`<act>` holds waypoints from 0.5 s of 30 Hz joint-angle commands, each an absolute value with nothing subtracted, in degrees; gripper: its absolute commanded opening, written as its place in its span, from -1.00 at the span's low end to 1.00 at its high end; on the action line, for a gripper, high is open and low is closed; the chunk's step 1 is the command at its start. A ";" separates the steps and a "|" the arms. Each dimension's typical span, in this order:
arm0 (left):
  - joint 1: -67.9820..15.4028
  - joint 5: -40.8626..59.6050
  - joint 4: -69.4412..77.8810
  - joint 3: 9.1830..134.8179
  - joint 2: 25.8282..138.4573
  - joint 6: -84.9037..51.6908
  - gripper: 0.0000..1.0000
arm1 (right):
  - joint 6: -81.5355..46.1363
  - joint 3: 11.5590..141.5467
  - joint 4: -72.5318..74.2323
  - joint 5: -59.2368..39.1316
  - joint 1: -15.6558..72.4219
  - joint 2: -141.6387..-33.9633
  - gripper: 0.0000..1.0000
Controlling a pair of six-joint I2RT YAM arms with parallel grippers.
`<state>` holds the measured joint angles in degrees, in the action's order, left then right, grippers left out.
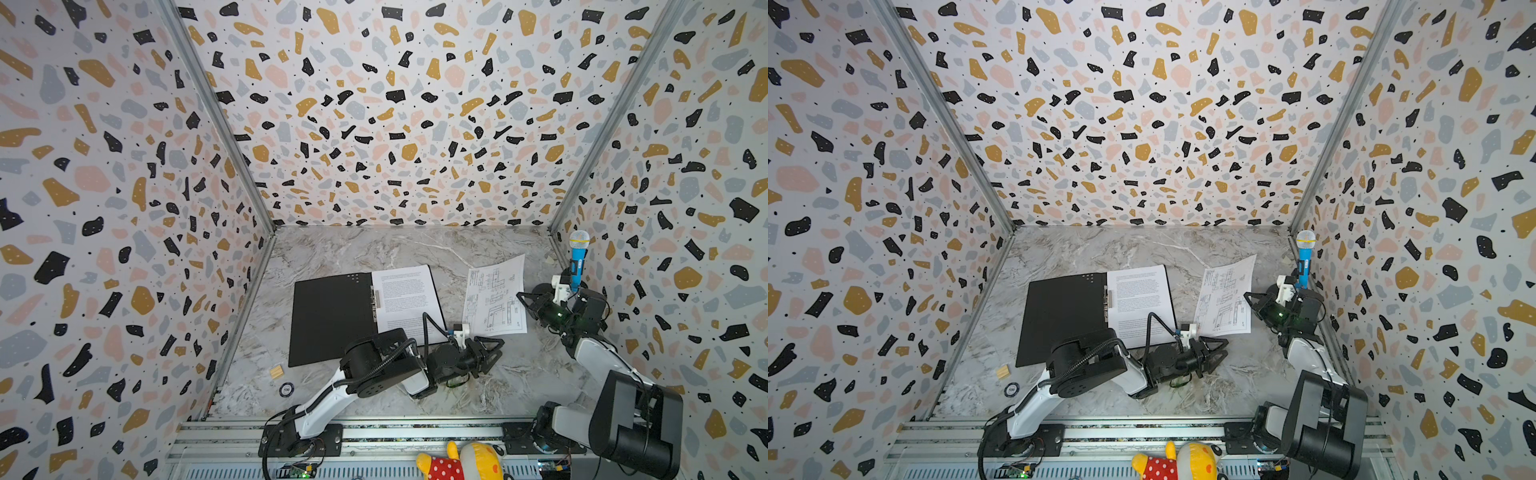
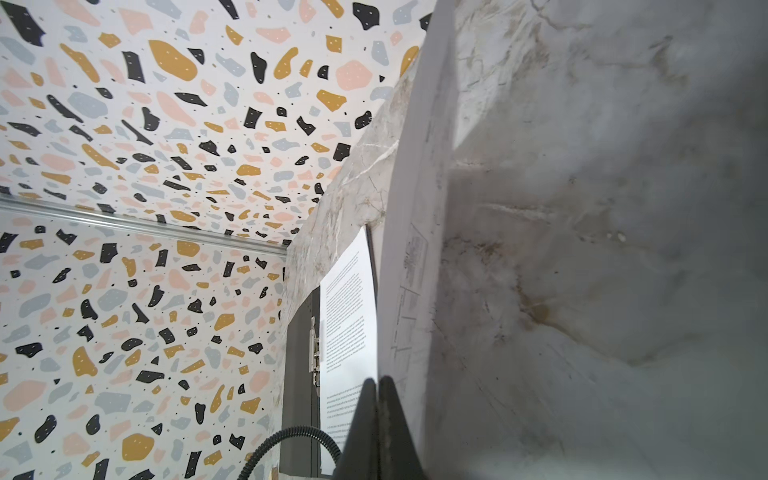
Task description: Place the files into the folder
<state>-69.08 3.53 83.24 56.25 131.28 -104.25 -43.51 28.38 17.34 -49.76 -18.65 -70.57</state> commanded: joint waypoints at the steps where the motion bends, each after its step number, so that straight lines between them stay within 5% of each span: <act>1: -69.08 5.10 88.55 56.14 129.43 -102.30 0.02 | -42.38 31.95 14.54 -48.20 -17.07 -71.18 -1.00; 15: -60.52 10.90 60.99 44.95 95.98 -74.00 0.32 | -40.60 69.75 2.33 -39.53 6.84 -86.79 -1.00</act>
